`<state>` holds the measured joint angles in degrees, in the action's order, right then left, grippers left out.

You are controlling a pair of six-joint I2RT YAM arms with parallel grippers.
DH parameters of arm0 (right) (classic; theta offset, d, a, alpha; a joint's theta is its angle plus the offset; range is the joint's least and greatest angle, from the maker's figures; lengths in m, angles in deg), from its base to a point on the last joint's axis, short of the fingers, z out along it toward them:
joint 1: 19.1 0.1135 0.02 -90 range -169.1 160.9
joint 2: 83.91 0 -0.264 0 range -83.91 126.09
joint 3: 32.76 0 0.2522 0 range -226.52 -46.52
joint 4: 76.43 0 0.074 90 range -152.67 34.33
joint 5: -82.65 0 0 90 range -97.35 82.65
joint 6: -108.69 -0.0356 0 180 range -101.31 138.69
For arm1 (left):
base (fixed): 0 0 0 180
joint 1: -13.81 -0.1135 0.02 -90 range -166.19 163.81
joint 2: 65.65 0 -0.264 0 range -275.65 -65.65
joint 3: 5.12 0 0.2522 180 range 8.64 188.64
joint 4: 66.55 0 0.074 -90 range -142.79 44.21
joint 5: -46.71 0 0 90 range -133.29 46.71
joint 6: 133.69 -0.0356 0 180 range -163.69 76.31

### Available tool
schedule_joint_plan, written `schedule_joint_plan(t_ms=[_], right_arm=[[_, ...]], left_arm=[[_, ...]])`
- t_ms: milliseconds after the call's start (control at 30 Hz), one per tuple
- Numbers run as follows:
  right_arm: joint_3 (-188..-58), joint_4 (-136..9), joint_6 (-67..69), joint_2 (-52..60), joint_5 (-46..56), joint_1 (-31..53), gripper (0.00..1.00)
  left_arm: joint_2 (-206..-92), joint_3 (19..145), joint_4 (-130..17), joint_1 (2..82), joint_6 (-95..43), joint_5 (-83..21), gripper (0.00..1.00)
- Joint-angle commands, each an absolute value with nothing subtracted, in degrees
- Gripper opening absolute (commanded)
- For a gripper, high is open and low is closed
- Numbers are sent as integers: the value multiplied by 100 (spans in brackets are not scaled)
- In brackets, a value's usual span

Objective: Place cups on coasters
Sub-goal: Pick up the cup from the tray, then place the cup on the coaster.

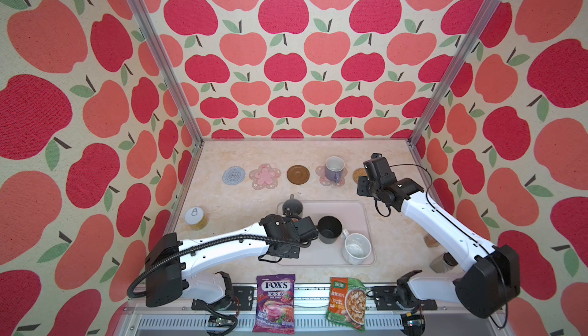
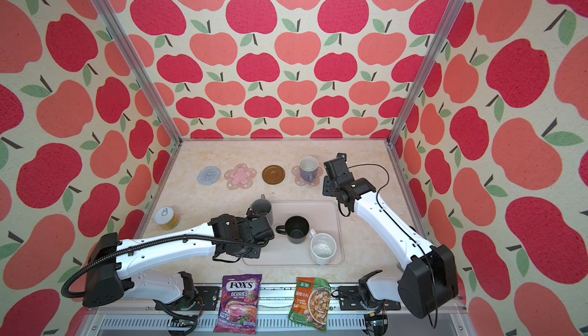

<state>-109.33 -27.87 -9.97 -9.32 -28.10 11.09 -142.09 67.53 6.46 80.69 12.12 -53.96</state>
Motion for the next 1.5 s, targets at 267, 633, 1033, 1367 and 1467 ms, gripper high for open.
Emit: schedule_joint_plan(t_ms=[267, 633, 1033, 1367, 1467], right_arm=[[-10700, -2694, -957, -1237, -2824, 1060, 55], [-10576, -2769, -702, -1267, -2518, 1060, 55], [-10819, -2507, -461, -1230, -2487, 1059, 56], [-11150, -2441, -190, -1089, -2721, 1033, 57], [-11239, -2571, -123, -1022, -2677, 1011, 59]], left_arm=[[-13151, 7061, 1992, 7657, 1700, -6367, 0], [-12825, 7214, 1505, 5729, 66, -5859, 0], [-13482, 7726, 581, 3047, -1915, -4422, 0], [-14814, 8548, 50, 1827, -2717, -4116, 0], [-15207, 8895, 48, 1611, -2894, -4231, 0]])
